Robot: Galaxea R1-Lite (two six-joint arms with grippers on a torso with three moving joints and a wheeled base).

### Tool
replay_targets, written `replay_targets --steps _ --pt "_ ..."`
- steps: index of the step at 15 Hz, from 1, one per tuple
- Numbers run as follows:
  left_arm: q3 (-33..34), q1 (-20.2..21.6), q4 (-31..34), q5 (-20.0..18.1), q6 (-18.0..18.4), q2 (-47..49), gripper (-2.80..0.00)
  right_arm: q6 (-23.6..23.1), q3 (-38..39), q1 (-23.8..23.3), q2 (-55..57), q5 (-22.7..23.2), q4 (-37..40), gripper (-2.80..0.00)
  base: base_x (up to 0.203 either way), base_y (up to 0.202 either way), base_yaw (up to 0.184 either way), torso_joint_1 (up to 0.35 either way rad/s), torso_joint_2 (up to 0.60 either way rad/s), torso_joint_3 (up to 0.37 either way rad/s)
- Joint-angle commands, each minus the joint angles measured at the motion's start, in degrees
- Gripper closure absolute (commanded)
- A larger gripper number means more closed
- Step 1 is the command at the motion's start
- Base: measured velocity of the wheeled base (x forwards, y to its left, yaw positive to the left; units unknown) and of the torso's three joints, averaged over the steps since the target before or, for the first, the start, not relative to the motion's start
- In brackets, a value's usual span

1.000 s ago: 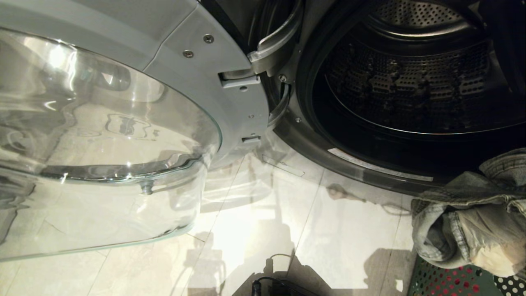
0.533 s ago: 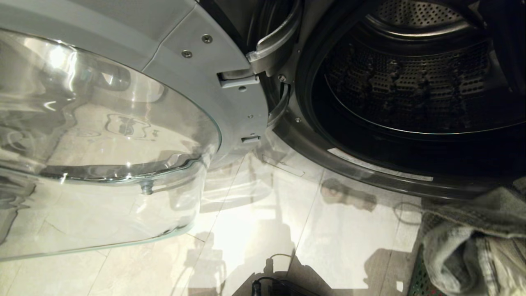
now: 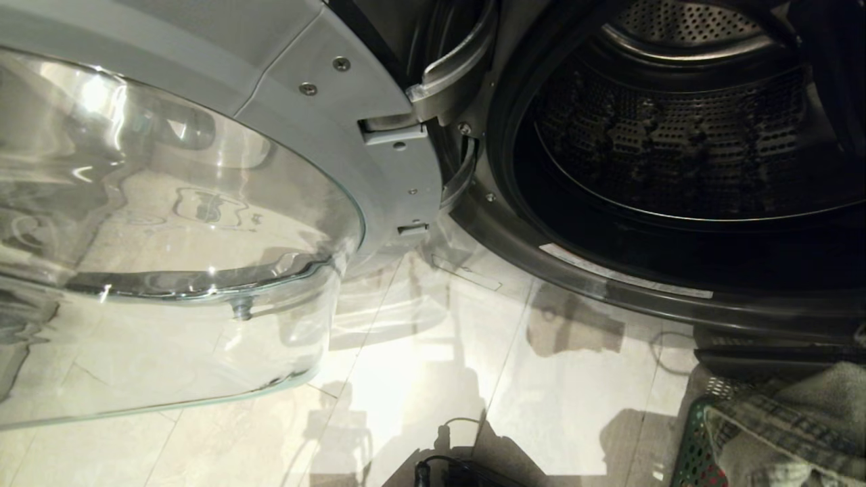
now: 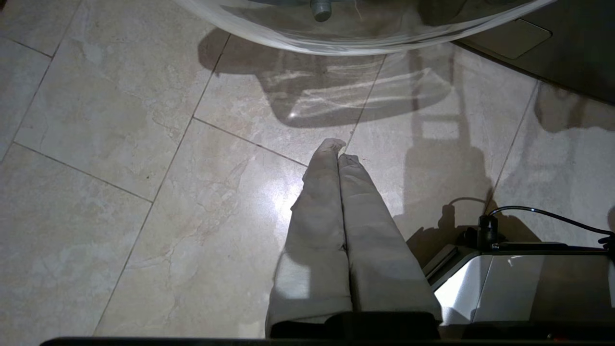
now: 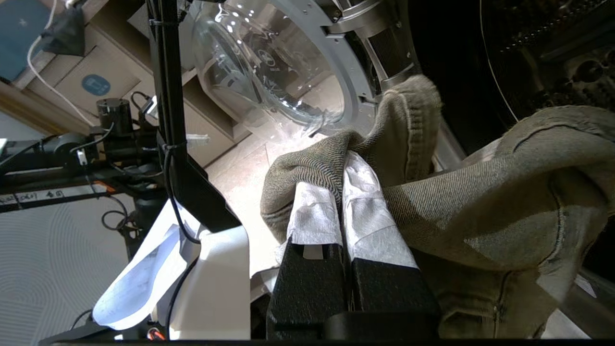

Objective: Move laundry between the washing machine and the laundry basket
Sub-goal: Pick a cloth and place it into the basket

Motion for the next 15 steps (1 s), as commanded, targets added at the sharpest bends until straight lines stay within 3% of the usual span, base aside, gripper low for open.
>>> replay_targets --steps 1,15 --pt "0.0 0.0 0.0 0.0 0.0 0.1 0.00 -1.0 0.9 -1.4 0.9 0.2 0.3 0.00 0.000 0.000 0.000 0.000 0.00 0.000" --pt "0.0 -0.1 -0.1 -0.1 -0.2 0.1 0.00 -3.7 1.4 -4.4 0.9 1.2 2.7 0.00 0.000 0.000 0.000 0.000 0.00 0.000"
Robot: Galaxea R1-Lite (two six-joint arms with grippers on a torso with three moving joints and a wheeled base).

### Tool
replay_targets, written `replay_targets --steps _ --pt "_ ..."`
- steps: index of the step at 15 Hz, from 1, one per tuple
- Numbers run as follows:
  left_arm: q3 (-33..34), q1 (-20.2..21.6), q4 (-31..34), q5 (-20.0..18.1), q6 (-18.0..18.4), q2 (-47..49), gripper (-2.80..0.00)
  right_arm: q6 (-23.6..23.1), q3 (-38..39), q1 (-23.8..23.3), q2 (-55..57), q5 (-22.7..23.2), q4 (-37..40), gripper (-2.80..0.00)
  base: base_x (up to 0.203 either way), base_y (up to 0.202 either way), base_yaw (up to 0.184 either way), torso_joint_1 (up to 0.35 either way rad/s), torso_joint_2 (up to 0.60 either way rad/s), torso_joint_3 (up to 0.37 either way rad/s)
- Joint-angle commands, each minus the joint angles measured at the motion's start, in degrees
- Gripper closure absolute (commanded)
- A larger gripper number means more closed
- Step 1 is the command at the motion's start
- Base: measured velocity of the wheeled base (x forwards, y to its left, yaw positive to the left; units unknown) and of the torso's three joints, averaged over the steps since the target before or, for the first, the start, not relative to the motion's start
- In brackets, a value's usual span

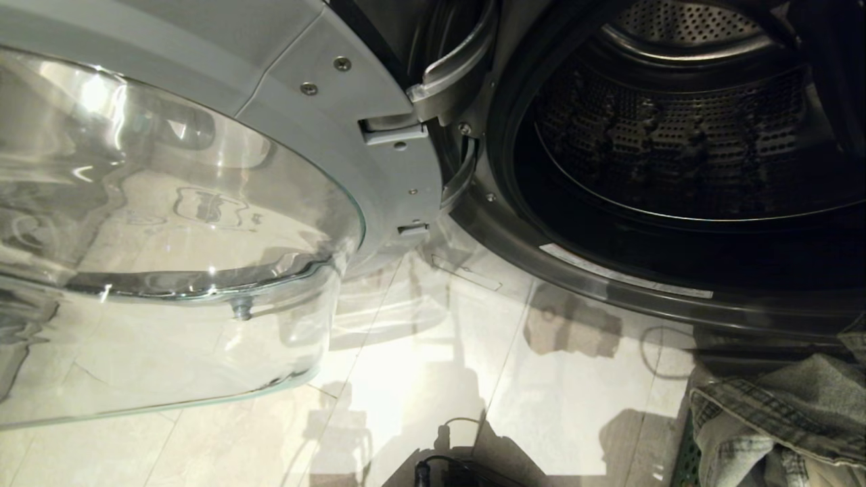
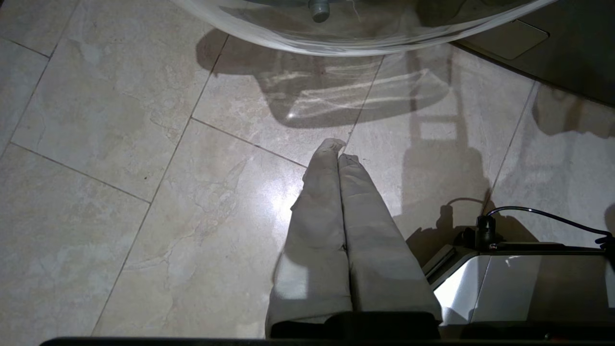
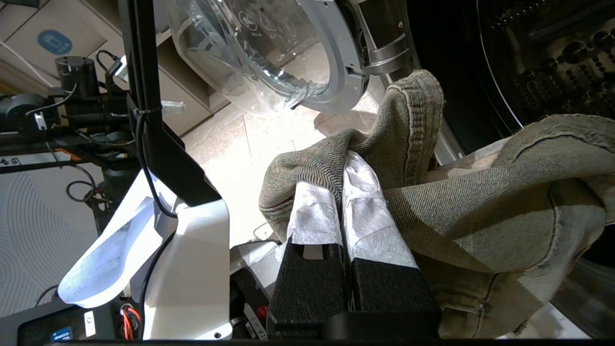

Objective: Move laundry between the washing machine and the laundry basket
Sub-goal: Pick a cloth and place it into the basket

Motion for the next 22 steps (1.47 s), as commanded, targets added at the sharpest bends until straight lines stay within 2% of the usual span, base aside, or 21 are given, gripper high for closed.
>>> replay_targets --steps 1,7,14,19,22 --pt "0.0 0.0 0.0 0.0 0.0 0.1 0.00 -0.1 0.3 -0.6 0.3 0.3 0.2 0.00 0.000 0.000 0.000 0.004 0.00 0.027" --pt "0.0 0.0 0.0 0.0 -0.1 0.1 0.00 -0.2 1.8 -2.4 0.5 2.1 0.2 0.00 0.000 0.000 0.000 0.004 0.00 0.167" --pt "0.0 0.0 0.0 0.0 -0.1 0.1 0.00 -0.1 2.5 -3.8 3.1 1.7 0.1 0.00 0.000 0.000 0.000 0.002 0.00 0.201" --pt "0.0 0.0 0.0 0.0 -0.1 0.1 0.00 -0.2 2.7 -7.8 5.0 2.1 0.1 0.00 0.000 0.000 0.000 -0.001 0.00 0.203" --pt "0.0 0.0 0.0 0.0 -0.1 0.1 0.00 -2.3 4.3 -8.6 5.0 1.8 0.1 0.00 0.000 0.000 0.000 0.004 0.00 0.202"
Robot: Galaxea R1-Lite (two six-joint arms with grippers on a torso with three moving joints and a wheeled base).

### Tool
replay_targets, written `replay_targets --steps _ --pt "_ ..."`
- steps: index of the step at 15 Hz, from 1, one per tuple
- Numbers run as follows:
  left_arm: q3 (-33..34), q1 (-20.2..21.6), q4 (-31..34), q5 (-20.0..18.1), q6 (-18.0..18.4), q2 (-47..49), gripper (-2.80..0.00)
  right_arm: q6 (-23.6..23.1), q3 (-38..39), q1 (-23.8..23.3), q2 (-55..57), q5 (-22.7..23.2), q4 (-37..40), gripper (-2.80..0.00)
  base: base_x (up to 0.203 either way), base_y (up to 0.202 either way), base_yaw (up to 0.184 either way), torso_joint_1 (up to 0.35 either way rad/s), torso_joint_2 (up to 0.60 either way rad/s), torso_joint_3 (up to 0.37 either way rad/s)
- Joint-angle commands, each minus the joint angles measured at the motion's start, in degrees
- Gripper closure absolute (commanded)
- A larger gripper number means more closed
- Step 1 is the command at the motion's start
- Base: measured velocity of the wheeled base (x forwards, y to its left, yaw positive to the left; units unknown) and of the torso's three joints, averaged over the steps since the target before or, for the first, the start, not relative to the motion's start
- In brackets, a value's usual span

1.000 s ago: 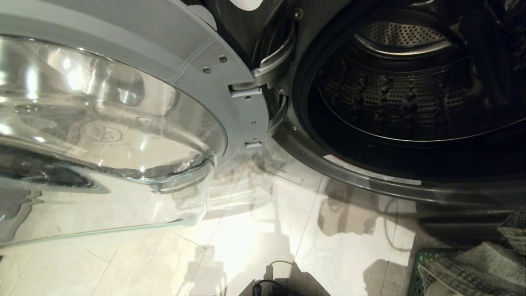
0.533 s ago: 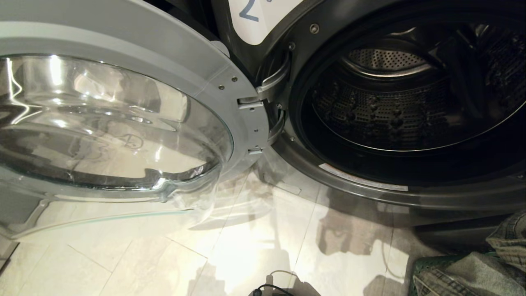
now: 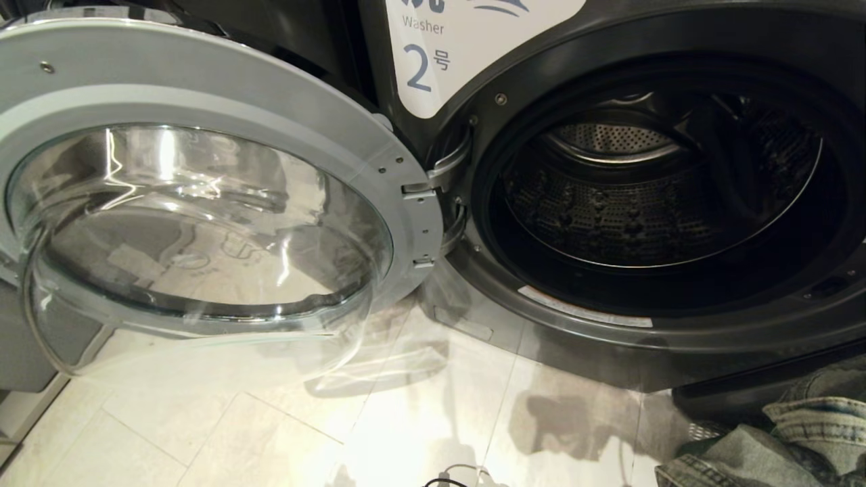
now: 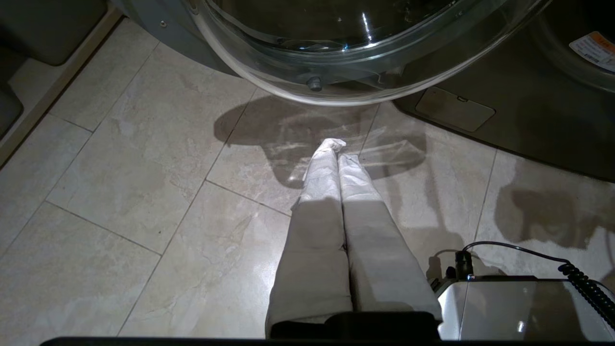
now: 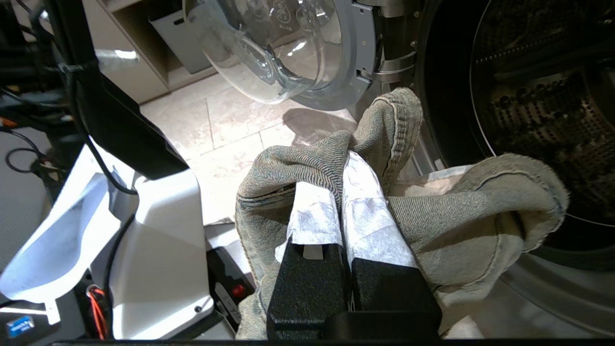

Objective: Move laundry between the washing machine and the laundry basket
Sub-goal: Pick a cloth and place it into the basket

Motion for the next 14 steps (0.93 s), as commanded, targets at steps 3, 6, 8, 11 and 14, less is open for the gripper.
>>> replay_targets --steps 3,6,8,11,14 --pt "0.0 0.0 -0.1 0.0 0.0 0.1 0.00 -1.6 2.8 -2.0 0.3 -1.1 0.2 0.00 0.000 0.000 0.000 0.000 0.00 0.197" --pt "0.0 0.0 0.0 0.0 0.0 0.1 0.00 -1.8 5.1 -5.4 0.2 -1.3 0.1 0.00 0.000 0.000 0.000 0.000 0.00 0.201" --pt "0.0 0.0 0.0 0.0 0.0 0.1 0.00 -2.9 6.5 -8.2 0.2 -1.3 0.0 0.00 0.000 0.000 0.000 0.005 0.00 0.203" --pt "0.0 0.0 -0.1 0.0 0.0 0.1 0.00 -3.1 7.4 -10.5 0.2 -1.3 0.0 0.00 0.000 0.000 0.000 0.003 0.00 0.195" --pt "0.0 0.0 0.0 0.0 -0.3 0.1 0.00 -2.9 7.6 -11.3 0.4 -1.3 0.0 0.00 0.000 0.000 0.000 0.001 0.00 0.204"
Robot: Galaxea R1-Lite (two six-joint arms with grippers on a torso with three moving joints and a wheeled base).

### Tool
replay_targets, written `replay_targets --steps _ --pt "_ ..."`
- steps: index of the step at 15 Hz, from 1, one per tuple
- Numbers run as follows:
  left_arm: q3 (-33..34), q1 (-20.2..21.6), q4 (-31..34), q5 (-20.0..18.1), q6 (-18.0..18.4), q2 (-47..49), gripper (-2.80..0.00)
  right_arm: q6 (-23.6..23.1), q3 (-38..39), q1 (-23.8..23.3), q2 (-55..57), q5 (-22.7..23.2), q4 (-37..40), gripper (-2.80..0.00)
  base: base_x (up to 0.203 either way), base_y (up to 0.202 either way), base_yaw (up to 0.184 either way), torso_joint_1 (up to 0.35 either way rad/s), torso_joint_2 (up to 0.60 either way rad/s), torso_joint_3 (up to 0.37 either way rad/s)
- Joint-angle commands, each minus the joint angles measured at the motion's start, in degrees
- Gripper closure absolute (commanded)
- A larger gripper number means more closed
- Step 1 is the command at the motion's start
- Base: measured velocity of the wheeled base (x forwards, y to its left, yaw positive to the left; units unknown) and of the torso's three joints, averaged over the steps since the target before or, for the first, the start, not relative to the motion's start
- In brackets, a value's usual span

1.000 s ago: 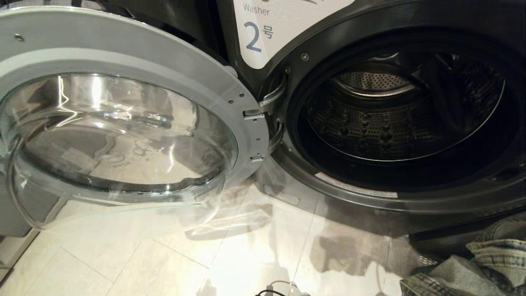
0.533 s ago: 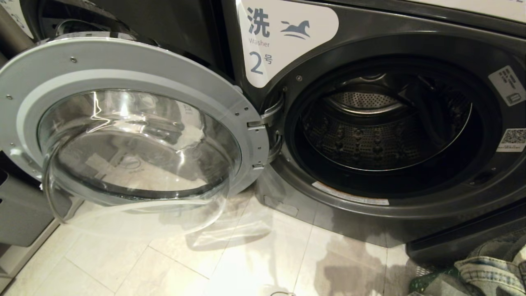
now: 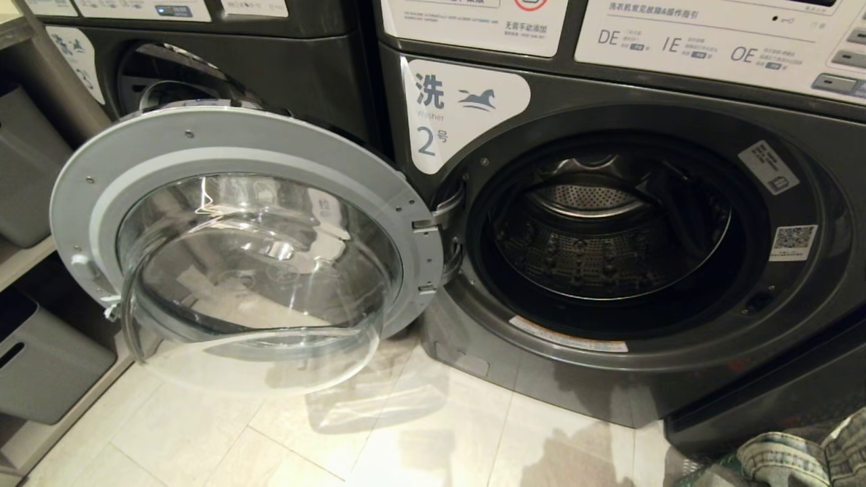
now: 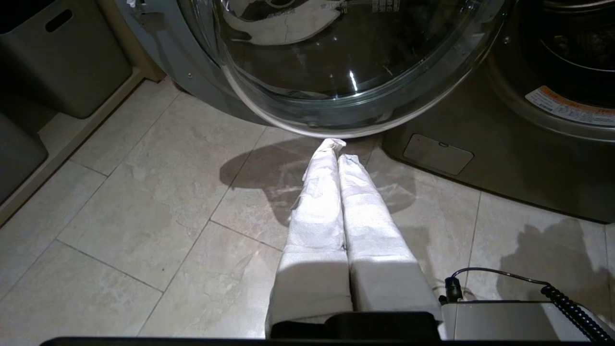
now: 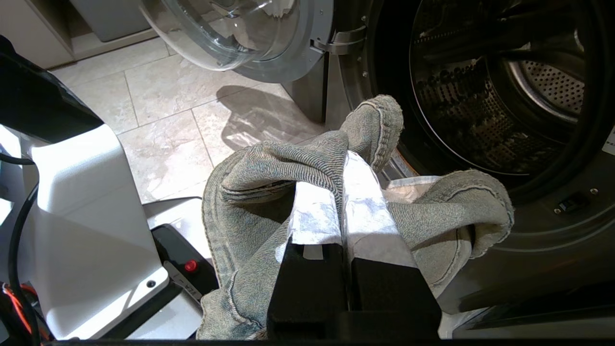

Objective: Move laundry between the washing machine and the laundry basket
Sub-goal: Pick a cloth and place it into the basket

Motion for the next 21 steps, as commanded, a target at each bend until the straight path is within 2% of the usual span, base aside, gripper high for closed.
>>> replay_targets --steps 1,3,6,7,11,14,17,21 --pt "0.0 0.0 0.0 0.0 0.0 0.1 0.00 0.1 0.2 -0.6 0.3 0.1 0.2 0.00 0.000 0.000 0.000 -0.005 0.00 0.207" --pt "0.0 0.0 0.0 0.0 0.0 0.1 0.00 0.2 1.6 -1.3 0.2 0.0 0.1 0.00 0.000 0.000 0.000 0.003 0.00 0.209" --pt "0.0 0.0 0.0 0.0 -0.1 0.1 0.00 0.1 3.6 -5.4 0.3 -0.4 0.0 0.00 0.000 0.000 0.000 0.002 0.00 0.177" --pt "0.0 0.0 0.0 0.0 -0.1 0.1 0.00 0.0 4.1 -7.4 0.8 -1.1 -0.1 0.00 0.000 0.000 0.000 0.010 0.00 0.070" --pt "0.0 0.0 0.0 0.0 -0.1 0.1 0.00 -1.1 8.0 -10.6 1.3 -5.7 -2.5 0.00 0.000 0.000 0.000 0.001 0.00 0.009" --pt "0.0 0.0 0.0 0.0 -0.1 0.1 0.00 -4.6 8.3 -11.0 1.2 -9.0 -2.7 0.00 0.000 0.000 0.000 0.000 0.00 0.000" --pt "0.0 0.0 0.0 0.0 -0.1 0.1 0.00 -7.0 8.0 -10.9 1.2 -7.8 -3.4 0.00 0.002 0.003 -0.018 0.001 0.00 0.001" --pt "0.0 0.0 0.0 0.0 -0.1 0.1 0.00 -7.8 8.4 -10.9 1.2 -7.1 -4.7 0.00 0.003 0.006 -0.155 0.002 0.00 0.001"
